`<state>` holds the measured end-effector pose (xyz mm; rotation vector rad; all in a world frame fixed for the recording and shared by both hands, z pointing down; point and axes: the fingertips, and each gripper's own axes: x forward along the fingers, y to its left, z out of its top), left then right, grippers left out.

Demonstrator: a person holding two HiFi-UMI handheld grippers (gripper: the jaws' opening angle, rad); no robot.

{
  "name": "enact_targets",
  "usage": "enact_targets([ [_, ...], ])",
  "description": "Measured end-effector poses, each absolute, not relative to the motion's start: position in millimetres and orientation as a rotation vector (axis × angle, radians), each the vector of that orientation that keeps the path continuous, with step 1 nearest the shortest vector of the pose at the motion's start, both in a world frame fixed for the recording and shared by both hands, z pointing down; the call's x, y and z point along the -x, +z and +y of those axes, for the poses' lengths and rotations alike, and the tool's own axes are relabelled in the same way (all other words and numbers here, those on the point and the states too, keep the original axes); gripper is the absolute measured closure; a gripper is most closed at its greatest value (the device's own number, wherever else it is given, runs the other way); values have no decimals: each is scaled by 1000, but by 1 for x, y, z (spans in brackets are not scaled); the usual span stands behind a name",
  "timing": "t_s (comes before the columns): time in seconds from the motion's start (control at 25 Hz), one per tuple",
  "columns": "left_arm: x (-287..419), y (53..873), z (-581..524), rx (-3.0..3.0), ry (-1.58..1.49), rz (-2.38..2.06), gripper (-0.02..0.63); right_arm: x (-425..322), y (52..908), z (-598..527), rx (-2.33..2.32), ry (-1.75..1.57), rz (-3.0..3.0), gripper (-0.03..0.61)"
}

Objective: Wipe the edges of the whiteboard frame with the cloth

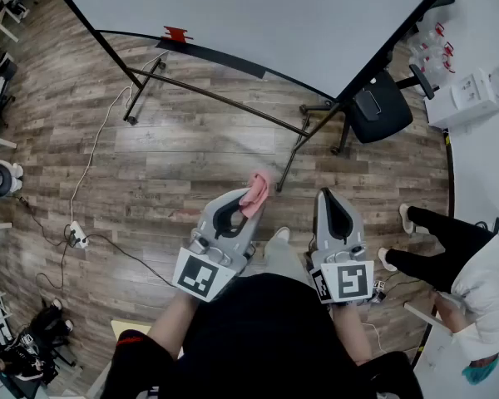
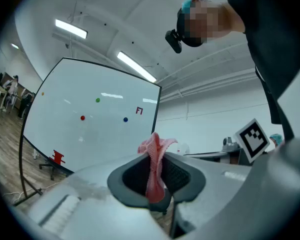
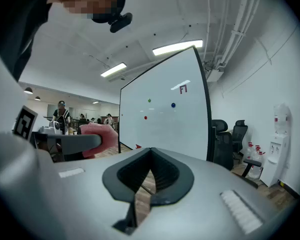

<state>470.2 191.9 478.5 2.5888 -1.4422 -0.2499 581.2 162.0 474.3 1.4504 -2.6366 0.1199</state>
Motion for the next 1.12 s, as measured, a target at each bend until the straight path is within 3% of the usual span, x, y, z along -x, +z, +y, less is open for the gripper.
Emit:
enact_targets([
  [1.12, -589, 424, 179, -2634, -320, -1578, 563, -704, 442, 152, -1430, 103, -2807, 577],
])
